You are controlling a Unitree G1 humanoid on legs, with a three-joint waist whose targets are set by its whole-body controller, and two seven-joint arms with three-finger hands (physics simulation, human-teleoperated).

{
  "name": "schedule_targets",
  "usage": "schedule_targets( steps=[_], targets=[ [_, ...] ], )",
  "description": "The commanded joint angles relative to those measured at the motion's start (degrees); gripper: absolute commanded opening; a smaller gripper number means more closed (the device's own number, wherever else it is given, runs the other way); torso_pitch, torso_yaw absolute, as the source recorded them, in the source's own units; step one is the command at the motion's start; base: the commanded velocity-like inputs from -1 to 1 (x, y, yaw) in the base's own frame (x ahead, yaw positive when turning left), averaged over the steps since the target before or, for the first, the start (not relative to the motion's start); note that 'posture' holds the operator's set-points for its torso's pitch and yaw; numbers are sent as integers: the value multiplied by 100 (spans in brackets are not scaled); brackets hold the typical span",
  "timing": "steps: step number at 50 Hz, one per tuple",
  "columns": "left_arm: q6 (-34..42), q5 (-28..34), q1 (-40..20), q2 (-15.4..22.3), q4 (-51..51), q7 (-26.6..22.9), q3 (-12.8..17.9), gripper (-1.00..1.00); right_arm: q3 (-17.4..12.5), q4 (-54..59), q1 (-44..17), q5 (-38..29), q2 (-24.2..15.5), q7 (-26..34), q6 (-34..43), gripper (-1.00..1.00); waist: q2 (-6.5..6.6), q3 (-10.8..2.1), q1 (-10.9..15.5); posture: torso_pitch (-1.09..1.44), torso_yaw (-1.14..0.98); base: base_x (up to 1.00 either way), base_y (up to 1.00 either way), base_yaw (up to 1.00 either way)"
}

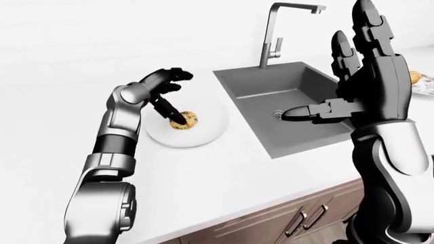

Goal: Place the pastries on the plates.

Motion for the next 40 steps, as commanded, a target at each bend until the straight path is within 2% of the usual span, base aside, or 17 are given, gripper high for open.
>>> schedule_targets(
  steps=[1,8,14,20,24,28,33,40],
  targets=[
    [-86,-39,-235,71,-239,34,70,100,-64,-134,-155,-7,-54,-17,-130,100,7,-126,2,-16,0,0,0,0],
    [10,-85,-507,216,-299,87,187,100,-74,-154,-173,1,-69,-26,-100,100,5,-122,2,-16,0,0,0,0],
    [266,-180,-915,519,-650,167,309,100,-74,-179,-172,0,-80,-34,-78,100,4,-81,-11,-16,0,0,0,0],
    [878,-339,-1144,897,-1426,150,472,100,-108,-193,-168,22,-112,-31,-63,100,26,-37,-13,-16,0,0,0,0],
    [1276,-398,-1279,1155,-2050,283,580,100,-87,-162,-151,-3,-112,-34,-105,100,44,-9,-25,-16,0,0,0,0],
    [2021,-562,-1216,1393,-3224,466,801,100,-82,-167,-216,-48,-147,-25,-47,100,58,35,-41,-16,0,0,0,0],
    [3172,-798,-864,1639,-4829,447,991,100,-121,-181,-251,-77,-183,-15,-36,100,81,100,-49,-16,0,0,0,0],
    [4110,-1018,-669,2116,-5986,285,1068,100,-208,-205,-466,-38,-301,-26,150,100,92,158,-33,-16,0,0,0,0]
  ],
)
